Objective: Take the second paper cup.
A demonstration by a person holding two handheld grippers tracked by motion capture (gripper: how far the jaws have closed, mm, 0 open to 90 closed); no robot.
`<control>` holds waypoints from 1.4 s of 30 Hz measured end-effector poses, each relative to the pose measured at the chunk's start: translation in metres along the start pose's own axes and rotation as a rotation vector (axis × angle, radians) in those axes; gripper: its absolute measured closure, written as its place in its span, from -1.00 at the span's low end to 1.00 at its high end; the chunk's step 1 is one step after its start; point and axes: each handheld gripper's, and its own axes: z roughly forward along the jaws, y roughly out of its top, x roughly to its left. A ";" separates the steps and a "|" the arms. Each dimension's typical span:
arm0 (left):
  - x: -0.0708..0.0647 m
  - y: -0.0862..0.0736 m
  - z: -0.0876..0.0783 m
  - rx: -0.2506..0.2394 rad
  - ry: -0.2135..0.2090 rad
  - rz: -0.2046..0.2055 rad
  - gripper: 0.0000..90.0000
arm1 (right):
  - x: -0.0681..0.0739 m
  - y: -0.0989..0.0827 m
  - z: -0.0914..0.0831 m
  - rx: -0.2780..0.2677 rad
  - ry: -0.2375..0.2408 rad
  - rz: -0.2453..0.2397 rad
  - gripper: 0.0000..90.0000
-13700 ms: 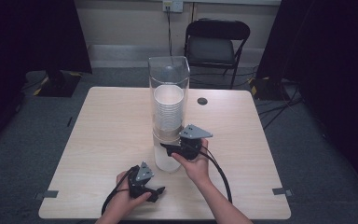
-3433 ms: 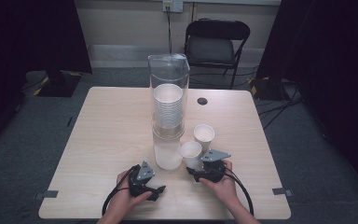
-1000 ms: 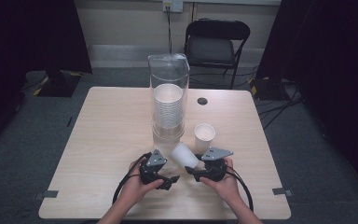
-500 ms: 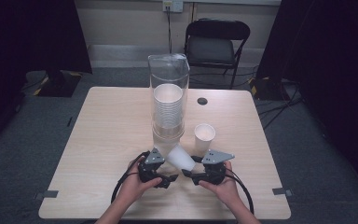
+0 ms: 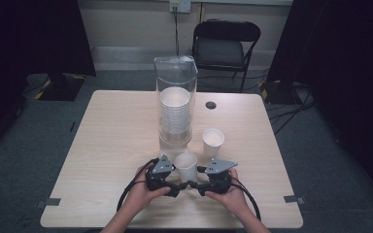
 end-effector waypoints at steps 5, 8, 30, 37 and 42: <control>-0.006 0.000 0.002 0.025 -0.011 0.036 -0.52 | 0.003 -0.001 0.000 0.037 -0.008 -0.031 -0.35; -0.013 -0.002 0.002 0.056 -0.023 0.067 -0.53 | 0.001 -0.002 -0.003 0.058 -0.009 -0.040 -0.44; 0.015 -0.046 -0.048 0.140 0.025 0.004 -0.55 | -0.027 -0.025 -0.045 0.083 -0.102 0.065 -0.67; 0.028 -0.060 -0.070 0.131 0.062 -0.044 -0.56 | -0.034 -0.033 -0.060 0.093 -0.115 0.076 -0.67; 0.039 -0.070 -0.077 0.138 0.092 -0.053 -0.57 | -0.039 -0.045 -0.069 0.087 -0.118 0.108 -0.67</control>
